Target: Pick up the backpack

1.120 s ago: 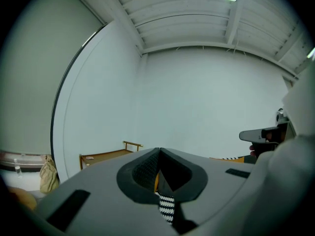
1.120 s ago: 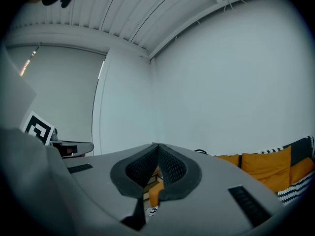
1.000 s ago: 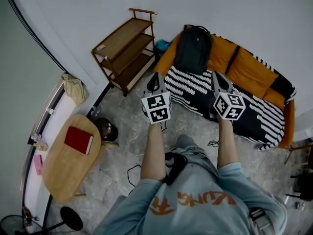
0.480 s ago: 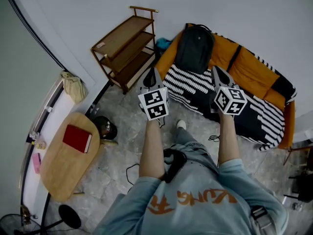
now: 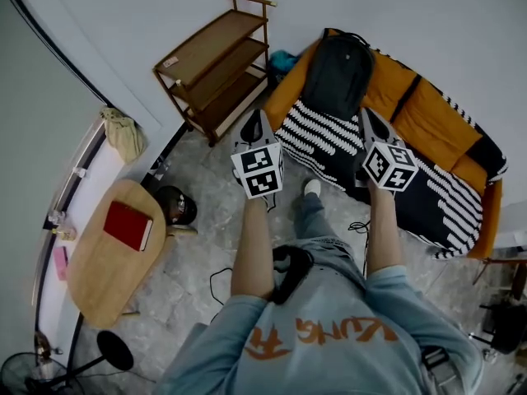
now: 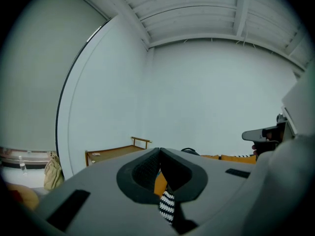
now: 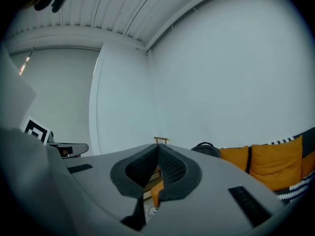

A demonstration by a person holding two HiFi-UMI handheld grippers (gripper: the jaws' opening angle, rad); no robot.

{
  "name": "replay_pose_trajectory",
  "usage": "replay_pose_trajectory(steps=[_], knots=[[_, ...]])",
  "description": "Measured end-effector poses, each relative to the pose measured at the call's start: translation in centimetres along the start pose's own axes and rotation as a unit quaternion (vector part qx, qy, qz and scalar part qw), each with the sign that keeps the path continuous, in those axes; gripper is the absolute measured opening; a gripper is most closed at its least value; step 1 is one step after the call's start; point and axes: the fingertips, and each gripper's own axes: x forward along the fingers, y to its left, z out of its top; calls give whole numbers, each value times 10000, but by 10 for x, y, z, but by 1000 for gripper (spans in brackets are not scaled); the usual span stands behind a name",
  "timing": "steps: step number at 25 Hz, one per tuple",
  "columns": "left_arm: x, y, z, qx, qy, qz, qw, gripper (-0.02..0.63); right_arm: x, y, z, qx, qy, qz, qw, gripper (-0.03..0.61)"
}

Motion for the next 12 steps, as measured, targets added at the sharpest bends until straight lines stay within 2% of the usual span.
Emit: replay_pose_trajectory(steps=[7, 12], knots=[[57, -9, -24, -95, 318, -43, 9994, 20, 51, -42, -16, 190, 258, -90, 9994, -3], [105, -7, -63, -510, 714, 34, 9961, 20, 99, -68, -45, 173, 690, -76, 9974, -3]])
